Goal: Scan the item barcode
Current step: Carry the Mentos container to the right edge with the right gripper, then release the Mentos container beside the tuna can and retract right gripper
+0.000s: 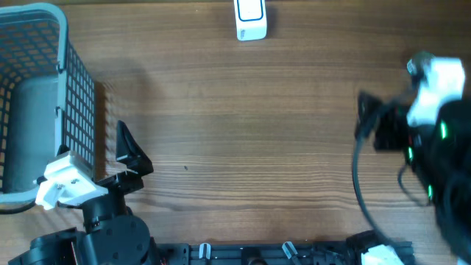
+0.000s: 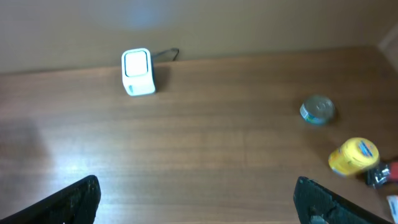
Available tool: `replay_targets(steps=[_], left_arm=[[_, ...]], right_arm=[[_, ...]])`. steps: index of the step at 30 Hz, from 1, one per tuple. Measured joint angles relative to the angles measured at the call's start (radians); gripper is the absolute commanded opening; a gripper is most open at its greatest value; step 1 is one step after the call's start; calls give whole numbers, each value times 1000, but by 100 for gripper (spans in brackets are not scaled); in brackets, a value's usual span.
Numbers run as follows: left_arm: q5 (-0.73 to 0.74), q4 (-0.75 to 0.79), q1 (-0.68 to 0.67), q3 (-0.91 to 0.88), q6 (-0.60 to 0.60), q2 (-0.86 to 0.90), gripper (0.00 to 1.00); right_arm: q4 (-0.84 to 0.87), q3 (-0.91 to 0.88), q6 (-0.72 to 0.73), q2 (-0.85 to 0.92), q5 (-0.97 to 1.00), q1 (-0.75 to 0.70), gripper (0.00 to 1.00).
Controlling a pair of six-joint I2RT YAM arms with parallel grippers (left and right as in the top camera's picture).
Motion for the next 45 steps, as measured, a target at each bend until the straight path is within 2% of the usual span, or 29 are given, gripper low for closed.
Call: replay_targets(steps=[4,7,14,26,33,36,40,42,45], left_arm=[[-16,0,0,0,-14,0,100],[-22,0,0,0,-23,0,100],[-23,0,0,-1,-23,0,100],[-23,0,0,-1,-23,0,100],[-23,0,0,-1,-23,0,100],[-23,0,0,-1,-23,0,100],[-26,0,0,-1,-23,0,100],[-27,0,0,-1,-23,0,100],[-30,0,0,-2,-24,0,100]], right_arm=[[84,-259,22,-156,-1,2,100],[158,-349,26,-203,-23,3,100],[189,-353,99,-254,-23,5,100],[175,-353,315,-172,-112,5,100],[157,-353,317,-100,-58,5,100],[187,-353,259,-69,-21,13,100],[356,-386,138,-101,-6,12,100],[539,-475,80,-198,-25,-26,100],[743,-666,-15,-445,-84,-136,100]])
